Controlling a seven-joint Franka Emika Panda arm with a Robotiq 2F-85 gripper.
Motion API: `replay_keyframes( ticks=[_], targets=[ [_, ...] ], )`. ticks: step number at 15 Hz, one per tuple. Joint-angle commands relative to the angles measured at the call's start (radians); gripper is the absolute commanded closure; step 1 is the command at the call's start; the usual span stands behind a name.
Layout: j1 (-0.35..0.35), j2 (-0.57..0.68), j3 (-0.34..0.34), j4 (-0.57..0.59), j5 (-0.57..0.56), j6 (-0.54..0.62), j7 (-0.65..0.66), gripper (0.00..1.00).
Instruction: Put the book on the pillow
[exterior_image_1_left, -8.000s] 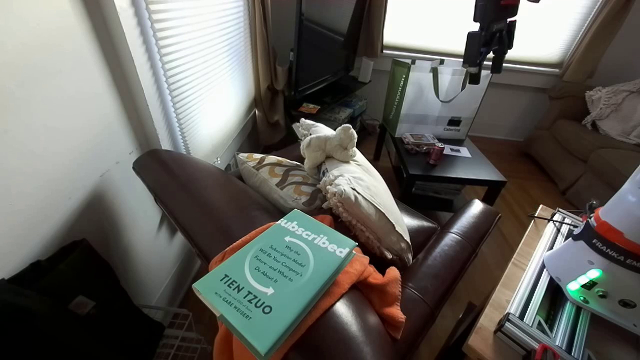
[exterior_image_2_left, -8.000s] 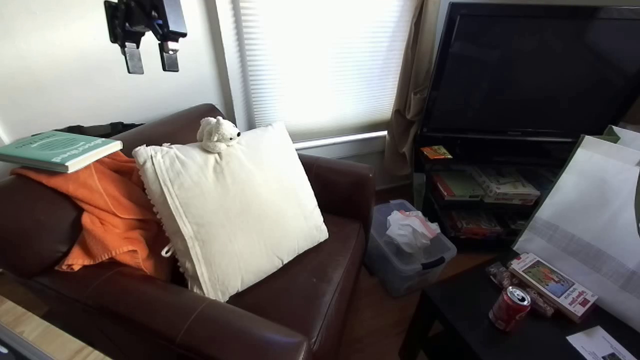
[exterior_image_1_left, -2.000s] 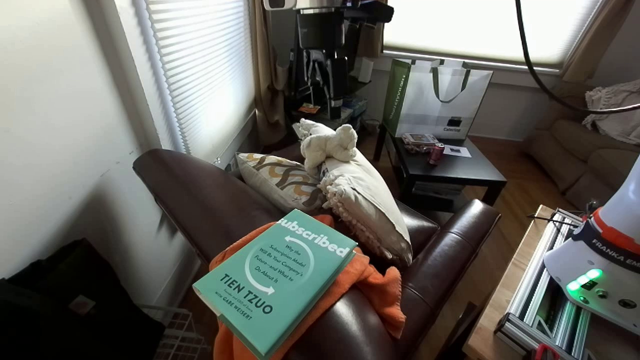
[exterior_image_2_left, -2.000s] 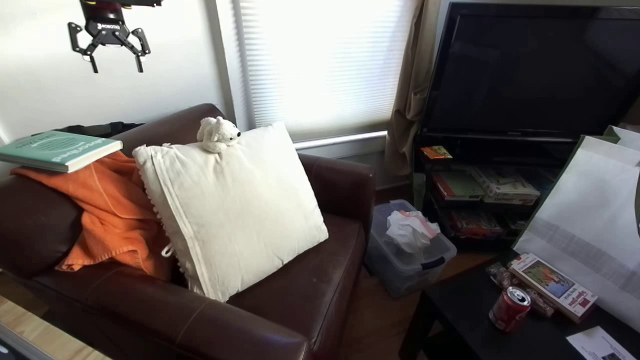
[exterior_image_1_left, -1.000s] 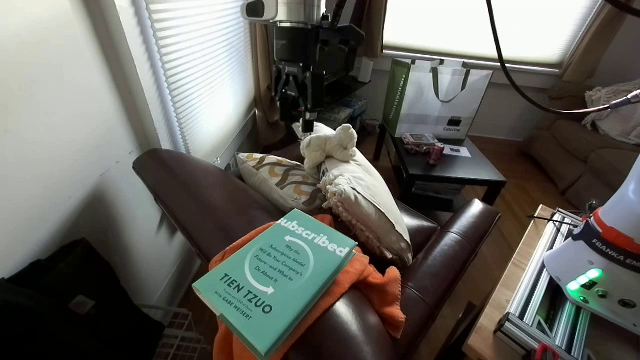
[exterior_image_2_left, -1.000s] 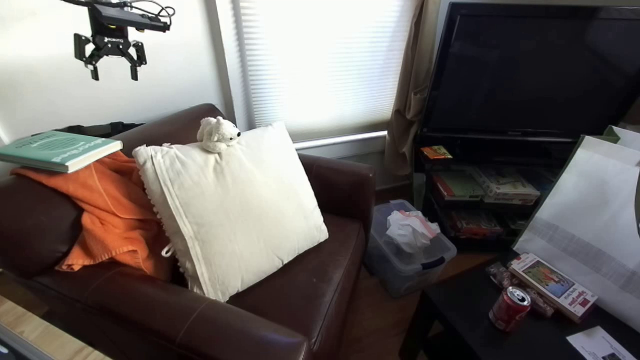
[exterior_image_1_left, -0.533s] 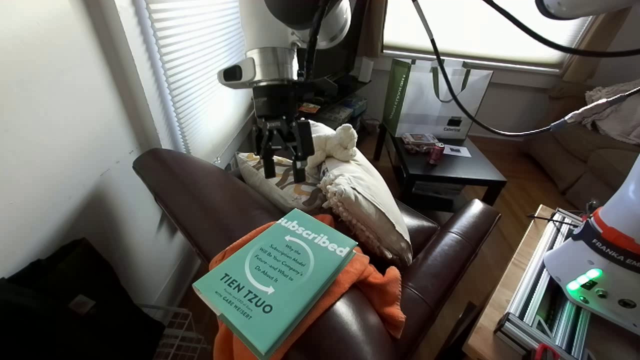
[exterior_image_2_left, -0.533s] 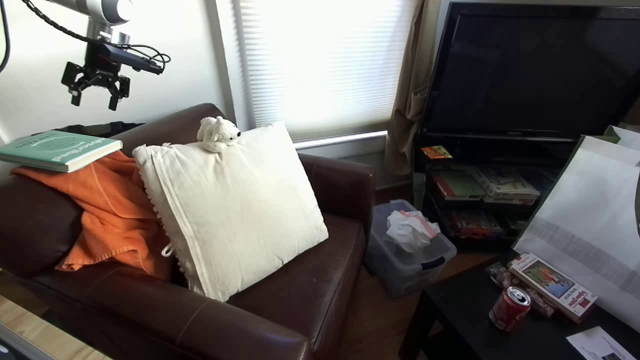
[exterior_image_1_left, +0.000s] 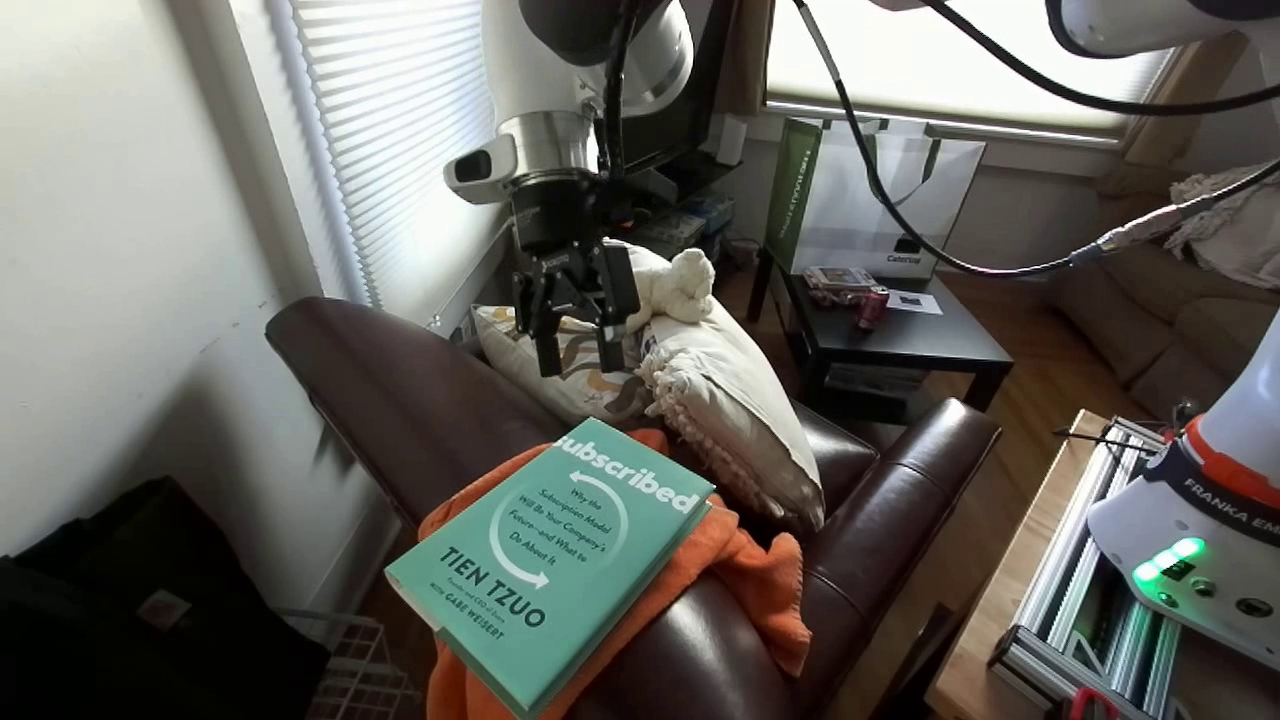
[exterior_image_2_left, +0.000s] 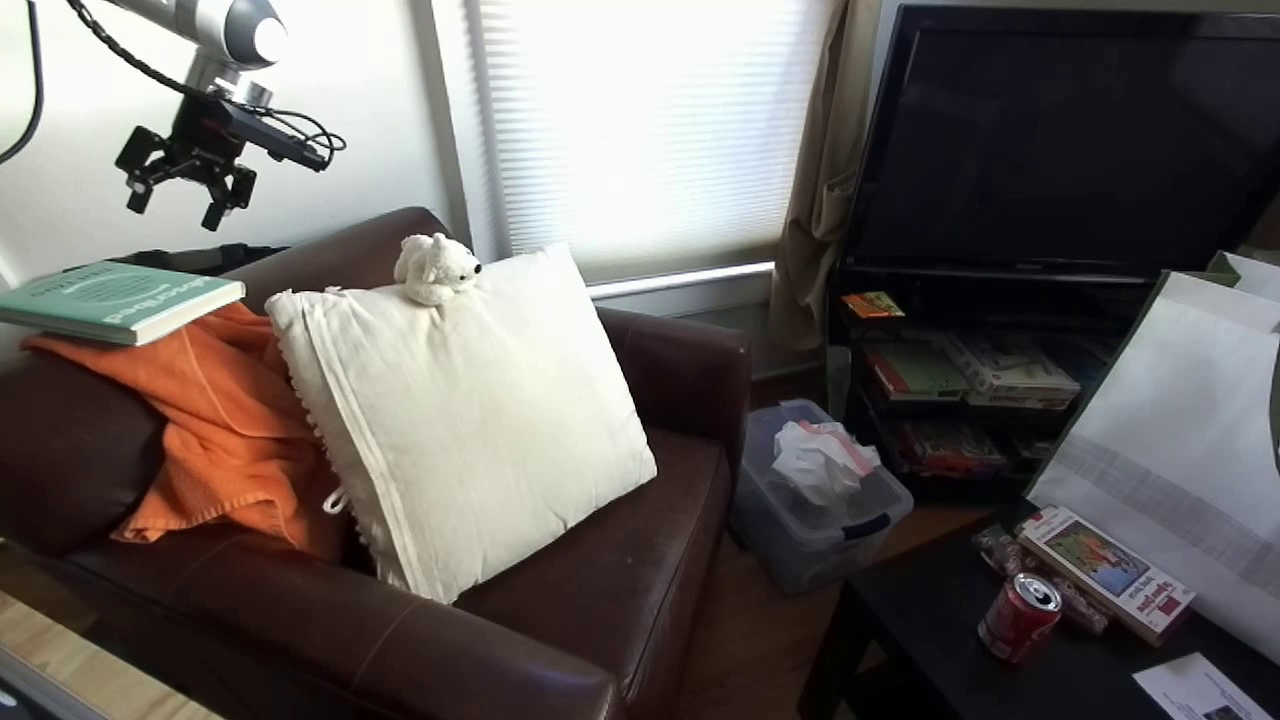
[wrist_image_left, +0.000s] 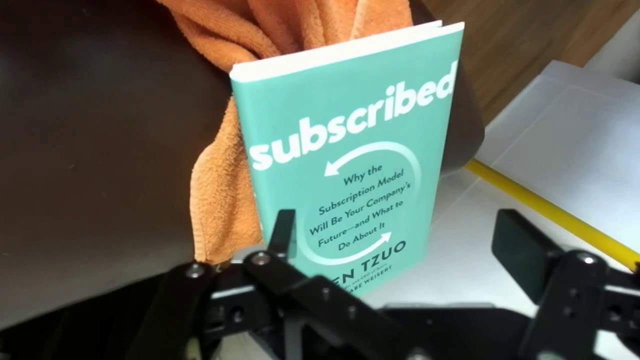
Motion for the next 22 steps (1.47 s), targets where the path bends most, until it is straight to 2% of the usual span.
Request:
replay_keyframes(
  ticks=[1, 3, 9, 13, 15, 18, 22],
  targets=[
    [-0.086, 0.033, 0.023, -0.046, 0.147, -0.005, -0.093, 0.0],
    [-0.111, 0.068, 0.022, -0.056, 0.221, -0.014, -0.121, 0.0],
    [-0.131, 0.178, -0.009, -0.085, 0.383, 0.06, -0.04, 0.0],
    [-0.177, 0.116, -0.01, -0.197, 0.505, 0.198, -0.086, 0.0],
    [-0.192, 0.081, -0.014, -0.242, 0.55, 0.22, -0.097, 0.0],
    [-0.186, 0.079, -0.036, -0.24, 0.544, 0.116, -0.031, 0.0],
    [-0.158, 0.11, -0.064, -0.208, 0.531, 0.057, 0.059, 0.0]
  ],
)
